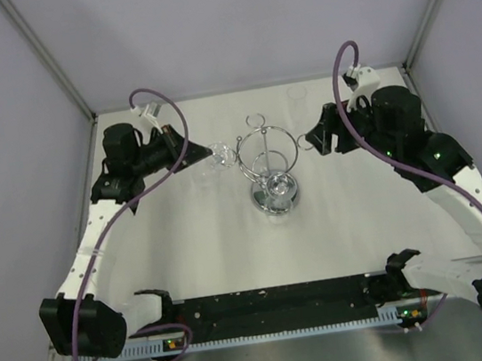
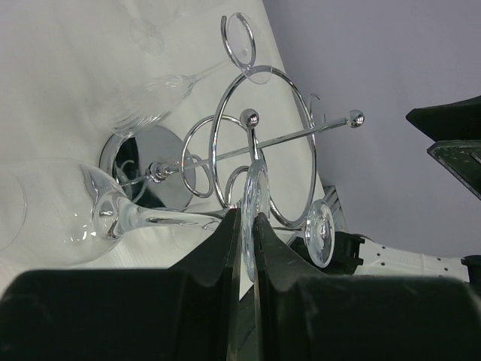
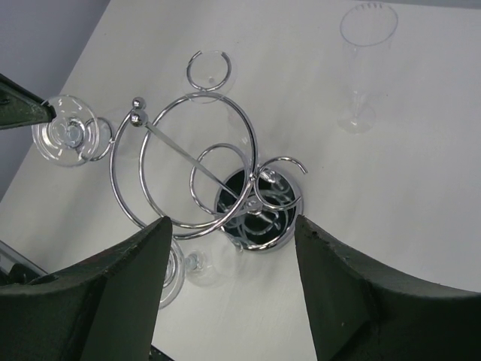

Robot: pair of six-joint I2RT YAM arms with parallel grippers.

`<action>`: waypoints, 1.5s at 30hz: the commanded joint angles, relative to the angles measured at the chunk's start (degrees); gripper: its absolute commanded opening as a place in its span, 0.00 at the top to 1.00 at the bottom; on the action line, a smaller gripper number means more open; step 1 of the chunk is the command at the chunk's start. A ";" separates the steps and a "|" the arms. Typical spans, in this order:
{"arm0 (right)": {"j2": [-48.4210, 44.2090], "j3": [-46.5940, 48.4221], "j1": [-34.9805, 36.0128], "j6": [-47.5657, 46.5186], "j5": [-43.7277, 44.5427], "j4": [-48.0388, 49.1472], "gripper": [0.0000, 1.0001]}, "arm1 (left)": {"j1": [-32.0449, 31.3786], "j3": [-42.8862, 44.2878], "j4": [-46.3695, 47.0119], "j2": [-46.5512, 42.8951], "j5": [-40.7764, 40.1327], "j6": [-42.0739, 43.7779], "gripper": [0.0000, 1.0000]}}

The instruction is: Take the wine glass off the wine glass rack

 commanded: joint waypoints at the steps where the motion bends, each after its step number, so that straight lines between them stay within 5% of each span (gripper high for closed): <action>1: -0.47 -0.37 0.89 0.89 0.40 2.18 0.34 | 0.71 2.91 3.77 -1.21 0.79 0.73 1.00; 24: -1.96 0.59 1.16 4.66 -13.47 2.18 0.33 | 3.26 7.57 -3.25 -16.84 2.98 7.40 1.00; 34: -3.81 0.94 1.94 25.13 -27.72 10.60 0.34 | 2.99 5.74 5.08 -26.34 13.00 7.50 1.00; 45: 1.10 -3.71 13.44 42.63 -23.87 27.04 0.35 | 1.15 0.37 20.29 -29.86 20.65 6.62 1.00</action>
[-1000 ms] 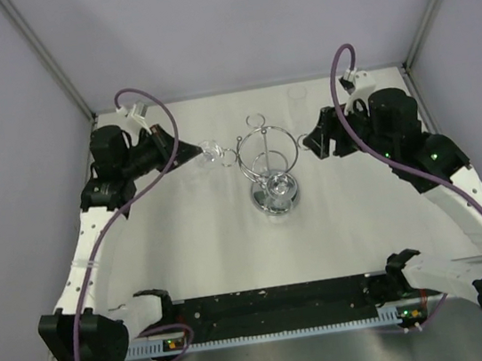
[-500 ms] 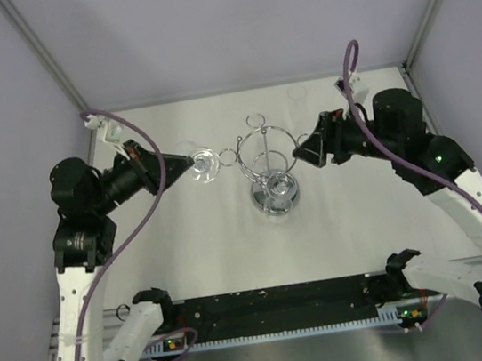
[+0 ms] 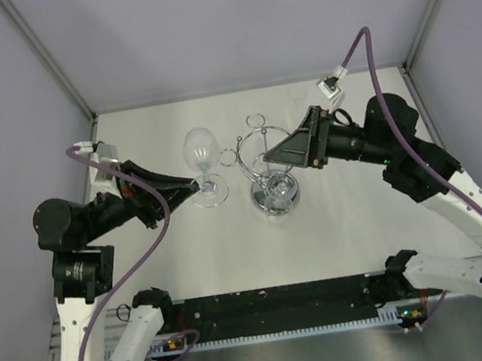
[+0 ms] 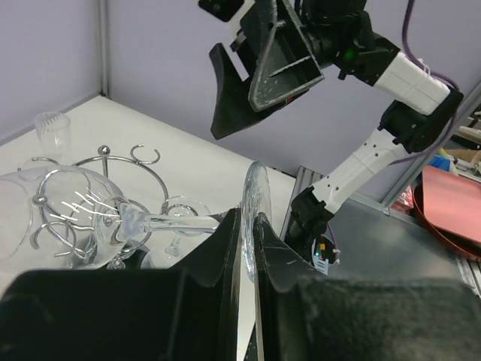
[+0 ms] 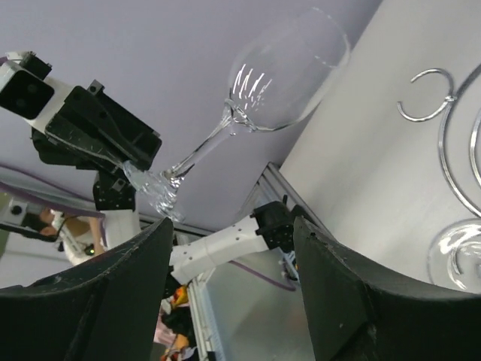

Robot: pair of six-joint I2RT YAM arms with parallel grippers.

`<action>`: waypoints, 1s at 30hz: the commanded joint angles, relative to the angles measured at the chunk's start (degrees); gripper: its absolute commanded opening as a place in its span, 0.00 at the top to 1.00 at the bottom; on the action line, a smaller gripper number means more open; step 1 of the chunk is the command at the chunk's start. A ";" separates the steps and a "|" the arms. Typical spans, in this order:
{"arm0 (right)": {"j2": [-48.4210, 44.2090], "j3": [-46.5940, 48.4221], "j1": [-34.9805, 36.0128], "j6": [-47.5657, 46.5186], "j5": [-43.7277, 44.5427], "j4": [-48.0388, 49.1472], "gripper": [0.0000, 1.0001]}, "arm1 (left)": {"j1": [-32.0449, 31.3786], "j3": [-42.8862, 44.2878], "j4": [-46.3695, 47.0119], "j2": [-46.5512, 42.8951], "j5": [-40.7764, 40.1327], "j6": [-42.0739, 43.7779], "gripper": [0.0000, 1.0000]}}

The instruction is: Take the wine glass off the wine glass rack

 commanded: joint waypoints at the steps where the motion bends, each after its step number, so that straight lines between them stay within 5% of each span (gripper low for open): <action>1: 3.05 -2.05 4.82 9.55 1.29 11.95 0.35 | -0.86 -0.18 11.23 -0.27 3.21 1.31 1.00; 17: 12.90 -2.75 11.60 19.83 3.76 27.24 0.36 | -3.24 -5.98 24.67 0.26 4.53 0.69 1.00; 30: 17.65 -3.20 15.91 25.46 3.85 35.86 0.40 | -4.29 -8.09 24.59 -1.14 2.34 5.17 1.00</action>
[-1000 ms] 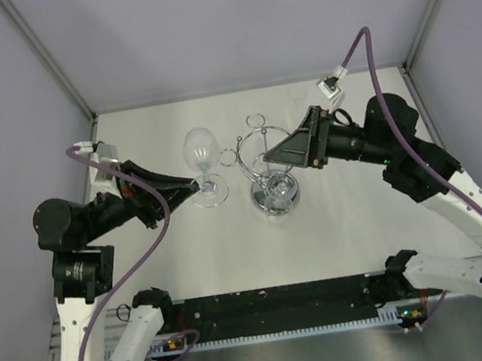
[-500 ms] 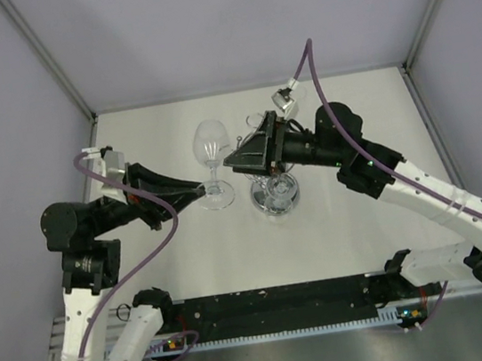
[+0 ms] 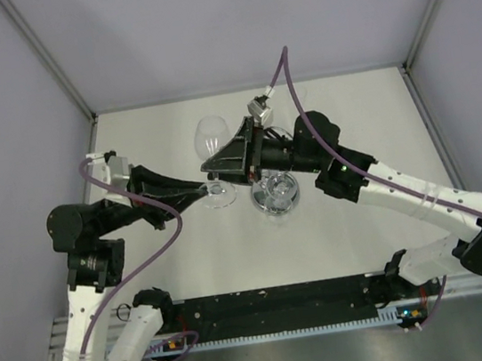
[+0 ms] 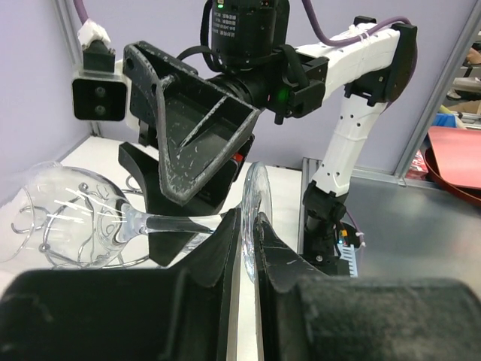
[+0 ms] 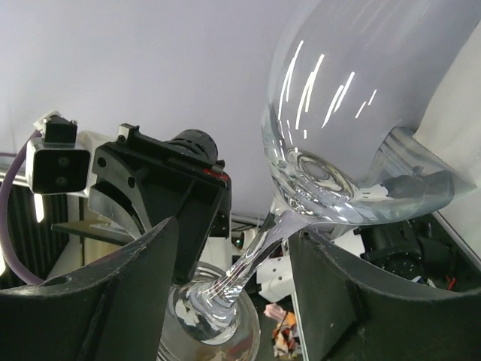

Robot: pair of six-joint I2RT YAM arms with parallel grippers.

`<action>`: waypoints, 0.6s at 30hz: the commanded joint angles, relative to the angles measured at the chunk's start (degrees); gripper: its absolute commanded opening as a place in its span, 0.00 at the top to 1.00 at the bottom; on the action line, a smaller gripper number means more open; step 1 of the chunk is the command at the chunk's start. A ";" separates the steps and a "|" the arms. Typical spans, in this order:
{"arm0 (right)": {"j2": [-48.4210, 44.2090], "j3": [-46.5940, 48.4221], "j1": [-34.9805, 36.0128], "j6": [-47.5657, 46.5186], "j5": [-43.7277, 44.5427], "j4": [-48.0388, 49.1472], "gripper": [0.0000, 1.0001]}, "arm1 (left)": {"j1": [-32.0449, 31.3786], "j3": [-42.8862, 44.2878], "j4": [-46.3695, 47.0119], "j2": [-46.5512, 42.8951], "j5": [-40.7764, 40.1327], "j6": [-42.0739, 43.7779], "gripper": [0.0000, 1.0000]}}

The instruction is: Take the wine glass off the wine glass rack

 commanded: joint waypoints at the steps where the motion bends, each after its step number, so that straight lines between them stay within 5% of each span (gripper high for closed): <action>1: 0.65 0.30 1.28 2.18 0.35 5.83 0.41 | -0.66 0.13 5.55 -1.63 -2.50 3.82 1.00; 18: 1.79 -0.49 1.90 4.20 -0.26 9.70 0.84 | -2.33 -4.62 11.44 -3.21 -3.99 5.05 1.00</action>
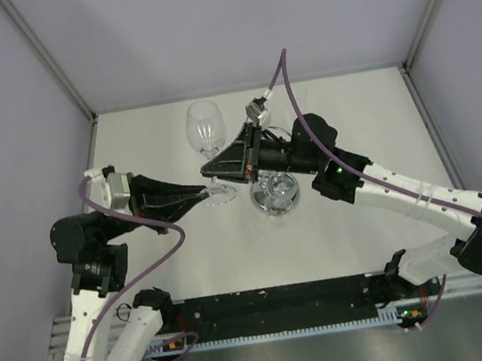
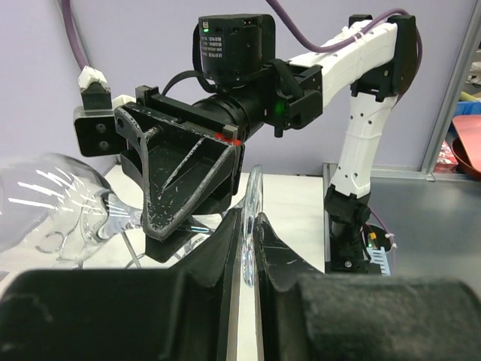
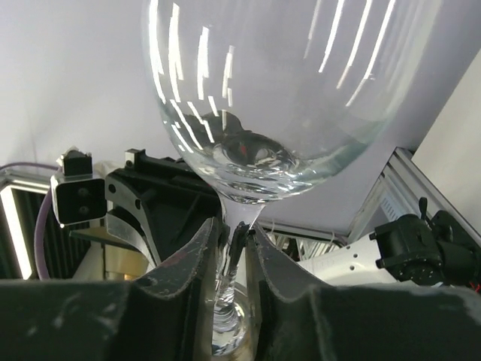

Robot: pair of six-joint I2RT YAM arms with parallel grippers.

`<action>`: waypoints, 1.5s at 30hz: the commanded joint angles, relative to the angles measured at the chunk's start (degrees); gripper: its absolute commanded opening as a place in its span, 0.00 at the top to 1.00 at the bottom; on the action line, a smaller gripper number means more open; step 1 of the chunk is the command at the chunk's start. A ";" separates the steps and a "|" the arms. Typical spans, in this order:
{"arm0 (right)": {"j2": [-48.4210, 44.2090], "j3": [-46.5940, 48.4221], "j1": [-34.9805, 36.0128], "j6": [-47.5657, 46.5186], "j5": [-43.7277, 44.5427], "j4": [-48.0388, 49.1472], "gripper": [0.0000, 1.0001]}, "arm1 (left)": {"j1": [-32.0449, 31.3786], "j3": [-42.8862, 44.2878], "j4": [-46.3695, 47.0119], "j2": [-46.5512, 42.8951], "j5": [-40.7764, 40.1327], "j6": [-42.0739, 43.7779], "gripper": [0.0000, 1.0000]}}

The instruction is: Take the wine glass off the wine glass rack

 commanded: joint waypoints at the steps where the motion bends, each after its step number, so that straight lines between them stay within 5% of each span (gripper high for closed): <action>1: 0.37 0.69 1.20 0.42 -0.57 5.96 0.89 | -0.74 -1.17 5.74 -0.63 -1.80 1.36 1.00; 3: 0.54 0.78 1.20 0.51 -0.74 5.96 1.00 | -1.00 -1.60 5.65 -0.54 -1.72 1.71 1.00; 8: 0.19 0.78 1.20 0.07 -0.48 5.61 1.00 | -1.36 -2.57 4.25 -0.37 -2.07 2.94 0.96; 10: -0.15 0.78 1.29 -0.45 -0.57 5.17 1.00 | -1.44 -2.57 3.55 -0.37 -1.81 2.77 0.84; 13: -1.03 1.21 1.03 -2.20 -0.57 3.77 1.00 | -1.44 -1.52 0.39 -0.54 -1.98 2.15 0.51; 15: -1.74 1.57 0.68 -3.61 -0.83 2.54 1.00 | -1.44 -0.21 -5.74 -0.63 -2.77 3.46 0.45; 27: -10.87 0.51 -5.30 -15.38 -4.08 -7.30 1.00 | -1.44 1.73 -14.11 -4.41 -0.49 -2.77 0.34; 36: -19.22 3.41 -5.74 -39.62 3.29 -33.74 1.00 | -1.44 9.20 -18.87 6.39 -3.13 -18.48 0.41; 45: -24.85 6.57 -5.13 -60.55 6.37 -53.70 1.00 | -1.44 6.75 -10.27 11.23 -4.88 -33.51 0.38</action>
